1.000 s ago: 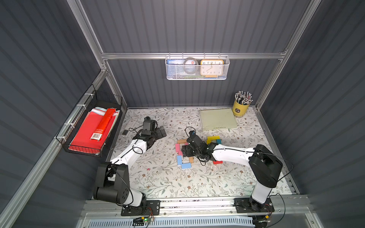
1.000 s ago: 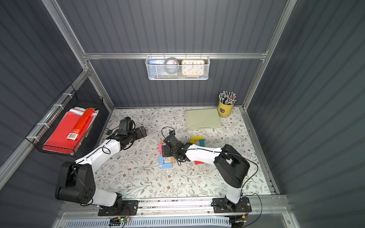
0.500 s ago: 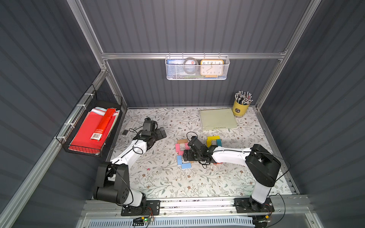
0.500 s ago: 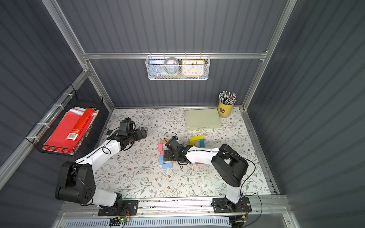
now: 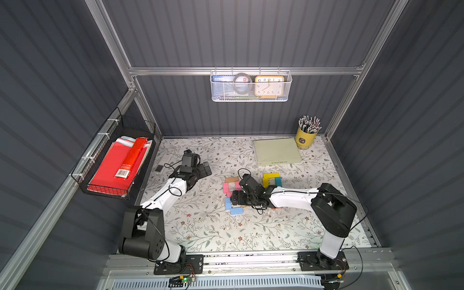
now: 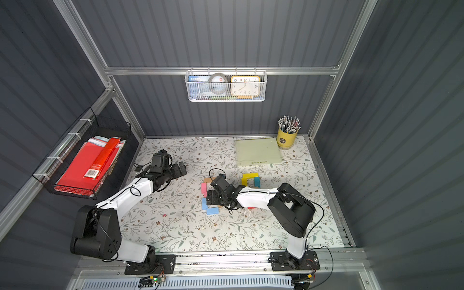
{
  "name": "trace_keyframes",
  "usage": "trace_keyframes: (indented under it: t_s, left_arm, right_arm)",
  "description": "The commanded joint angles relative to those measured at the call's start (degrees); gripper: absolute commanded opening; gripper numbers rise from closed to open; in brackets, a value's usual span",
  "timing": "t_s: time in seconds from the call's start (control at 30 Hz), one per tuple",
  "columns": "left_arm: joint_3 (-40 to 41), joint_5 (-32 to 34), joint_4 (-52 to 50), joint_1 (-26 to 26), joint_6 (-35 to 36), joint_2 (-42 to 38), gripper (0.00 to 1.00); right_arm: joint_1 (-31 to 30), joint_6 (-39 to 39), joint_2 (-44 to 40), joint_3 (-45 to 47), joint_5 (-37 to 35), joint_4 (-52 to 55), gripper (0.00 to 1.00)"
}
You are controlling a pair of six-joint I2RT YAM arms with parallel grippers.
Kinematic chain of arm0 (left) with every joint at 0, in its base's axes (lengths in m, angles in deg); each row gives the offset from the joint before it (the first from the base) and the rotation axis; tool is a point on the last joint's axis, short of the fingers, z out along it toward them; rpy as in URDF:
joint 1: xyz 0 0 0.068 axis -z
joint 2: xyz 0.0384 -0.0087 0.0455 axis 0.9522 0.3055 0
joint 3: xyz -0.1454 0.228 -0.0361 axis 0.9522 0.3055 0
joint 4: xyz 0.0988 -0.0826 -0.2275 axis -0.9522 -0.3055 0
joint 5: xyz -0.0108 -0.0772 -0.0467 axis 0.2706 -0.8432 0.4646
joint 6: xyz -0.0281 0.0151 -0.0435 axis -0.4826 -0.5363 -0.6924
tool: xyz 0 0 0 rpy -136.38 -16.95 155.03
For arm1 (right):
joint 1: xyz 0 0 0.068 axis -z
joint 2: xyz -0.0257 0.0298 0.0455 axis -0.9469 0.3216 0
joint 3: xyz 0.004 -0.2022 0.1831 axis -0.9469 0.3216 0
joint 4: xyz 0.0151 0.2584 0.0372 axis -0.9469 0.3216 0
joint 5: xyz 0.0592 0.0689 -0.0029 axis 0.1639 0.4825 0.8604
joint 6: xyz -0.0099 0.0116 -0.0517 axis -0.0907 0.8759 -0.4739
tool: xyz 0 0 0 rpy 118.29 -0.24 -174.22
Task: Assemble the number 8 with building blocks
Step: Adjust the building block at the center of the board.
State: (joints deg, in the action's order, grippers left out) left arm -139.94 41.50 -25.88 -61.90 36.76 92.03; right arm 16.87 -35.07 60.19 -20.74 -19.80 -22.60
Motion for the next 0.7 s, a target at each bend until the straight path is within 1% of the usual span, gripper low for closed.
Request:
trace_keyframes:
  t_s: [0.0, 0.67]
  left_arm:
    - [0.9, -0.3, -0.4, -0.4, 1.0, 0.0, 0.99]
    - [1.0, -0.2, -0.4, -0.4, 1.0, 0.0, 0.99]
  right_arm:
    - [0.1, 1.3, 1.3, 0.9, 1.1, -0.7, 0.9]
    - [0.1, 3.9, 0.8, 1.6, 2.1, -0.7, 0.9]
